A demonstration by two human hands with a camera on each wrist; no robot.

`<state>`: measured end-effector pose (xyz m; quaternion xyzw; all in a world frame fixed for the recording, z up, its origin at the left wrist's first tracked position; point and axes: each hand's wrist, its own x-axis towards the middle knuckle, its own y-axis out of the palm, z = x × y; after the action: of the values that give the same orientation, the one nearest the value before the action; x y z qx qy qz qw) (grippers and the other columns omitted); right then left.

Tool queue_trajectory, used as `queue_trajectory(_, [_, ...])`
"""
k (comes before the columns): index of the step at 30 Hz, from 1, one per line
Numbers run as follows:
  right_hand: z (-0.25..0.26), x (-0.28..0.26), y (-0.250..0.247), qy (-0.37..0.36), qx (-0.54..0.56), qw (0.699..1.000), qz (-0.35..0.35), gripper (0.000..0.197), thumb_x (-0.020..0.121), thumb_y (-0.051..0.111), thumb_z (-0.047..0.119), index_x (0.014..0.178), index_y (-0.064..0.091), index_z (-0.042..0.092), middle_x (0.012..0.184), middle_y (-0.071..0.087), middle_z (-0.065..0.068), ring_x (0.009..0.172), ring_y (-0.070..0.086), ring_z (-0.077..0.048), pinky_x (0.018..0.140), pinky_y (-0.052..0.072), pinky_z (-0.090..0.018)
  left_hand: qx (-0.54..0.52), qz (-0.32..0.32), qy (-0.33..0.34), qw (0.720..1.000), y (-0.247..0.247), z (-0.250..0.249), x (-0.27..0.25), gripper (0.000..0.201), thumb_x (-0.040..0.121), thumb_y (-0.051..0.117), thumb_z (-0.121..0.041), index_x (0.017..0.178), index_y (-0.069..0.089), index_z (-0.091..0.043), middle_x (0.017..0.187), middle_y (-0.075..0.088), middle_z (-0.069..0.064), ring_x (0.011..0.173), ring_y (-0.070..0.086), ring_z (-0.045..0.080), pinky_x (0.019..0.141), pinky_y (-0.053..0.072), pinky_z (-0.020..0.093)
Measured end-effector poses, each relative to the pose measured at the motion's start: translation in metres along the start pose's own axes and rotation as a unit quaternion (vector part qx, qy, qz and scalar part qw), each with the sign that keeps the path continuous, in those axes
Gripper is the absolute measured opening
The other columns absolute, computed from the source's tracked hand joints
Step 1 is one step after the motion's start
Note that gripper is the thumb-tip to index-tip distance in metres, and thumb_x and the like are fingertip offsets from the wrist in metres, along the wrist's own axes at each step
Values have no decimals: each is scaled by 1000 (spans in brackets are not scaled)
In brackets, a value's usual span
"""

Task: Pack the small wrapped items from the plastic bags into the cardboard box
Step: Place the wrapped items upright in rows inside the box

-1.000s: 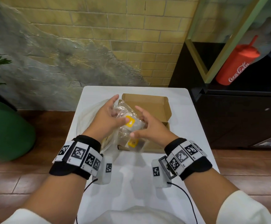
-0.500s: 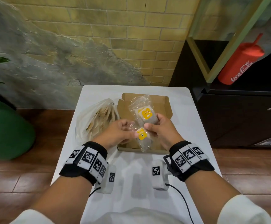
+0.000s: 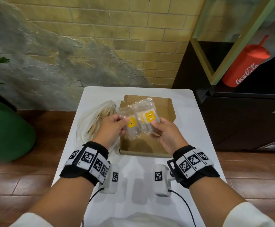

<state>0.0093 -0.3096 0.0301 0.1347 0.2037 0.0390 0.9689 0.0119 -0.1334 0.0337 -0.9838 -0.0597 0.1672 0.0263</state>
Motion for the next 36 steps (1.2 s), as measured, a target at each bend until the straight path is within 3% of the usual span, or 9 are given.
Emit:
queue_trajectory(4, [-7, -1, 10, 5, -47, 999, 14, 20, 94, 47, 6, 80, 55, 17, 79, 60, 1, 69, 55, -9, 64, 46, -22, 34, 46, 8, 998, 11, -2, -5, 22, 91, 55, -9, 73, 65, -14, 66, 57, 3, 58, 49, 11, 55, 43, 16])
queue_trajectory(7, [-6, -1, 4, 1, -43, 999, -15, 19, 94, 47, 6, 79, 52, 16, 77, 59, 1, 65, 57, -8, 64, 46, -22, 95, -33, 21, 995, -2, 4, 0, 12, 91, 55, -15, 90, 67, -20, 83, 60, -4, 74, 54, 10, 73, 45, 22])
queue_trajectory(9, [-4, -1, -2, 2, -31, 999, -35, 16, 94, 47, 5, 82, 52, 15, 79, 59, -1, 64, 59, -7, 62, 47, -21, 178, -102, 5, 979, -19, 13, 10, 10, 85, 56, -20, 88, 65, -24, 103, 61, 1, 94, 56, 17, 92, 42, 32])
queue_trajectory(12, [-5, -2, -7, 8, -13, 999, -49, 14, 94, 46, 5, 84, 52, 13, 81, 58, -2, 69, 56, -10, 63, 47, -22, 370, -118, -76, 918, -42, 31, 23, 36, 89, 49, -24, 122, 59, -13, 150, 28, 10, 136, 26, 31, 112, 25, 42])
queue_trajectory(16, [-9, -4, -6, 18, -21, 998, -52, 16, 94, 47, 5, 83, 54, 14, 80, 59, 0, 70, 56, -9, 64, 47, -22, 489, -103, -121, 858, -62, 47, 35, 41, 89, 45, -22, 127, 53, -11, 152, 23, 16, 140, 17, 31, 107, 26, 42])
queue_trajectory(20, [-10, -5, -5, 17, -33, 998, -57, 19, 94, 47, 5, 81, 54, 16, 76, 58, 2, 63, 56, -6, 63, 46, -21, 533, -92, -142, 829, -70, 44, 38, 32, 86, 41, -19, 113, 59, -16, 133, 46, 14, 127, 33, 32, 92, 27, 38])
queue_trajectory(26, [-11, -5, -6, 15, -37, 997, -64, 17, 94, 48, 6, 83, 55, 16, 76, 59, 2, 65, 56, -7, 66, 46, -22, 477, -118, -129, 861, -74, 42, 41, 20, 87, 40, -7, 86, 59, -2, 116, 58, 22, 110, 50, 39, 89, 39, 37])
queue_trajectory(32, [-16, -5, -9, 20, -41, 996, -77, 17, 94, 48, 7, 82, 55, 17, 78, 59, 1, 67, 56, -8, 67, 46, -23, 263, -243, -3, 934, -86, 34, 34, 27, 86, 48, -1, 91, 68, -18, 109, 65, 9, 102, 57, 28, 82, 45, 29])
queue_trajectory(36, [-17, -5, -8, 14, -46, 996, -78, 16, 93, 49, 6, 82, 54, 16, 77, 58, 0, 66, 53, -10, 66, 43, -24, 91, -202, 66, 973, -92, 19, 39, 42, 81, 58, 7, 114, 58, -20, 88, 57, -2, 102, 60, 26, 86, 47, 33])
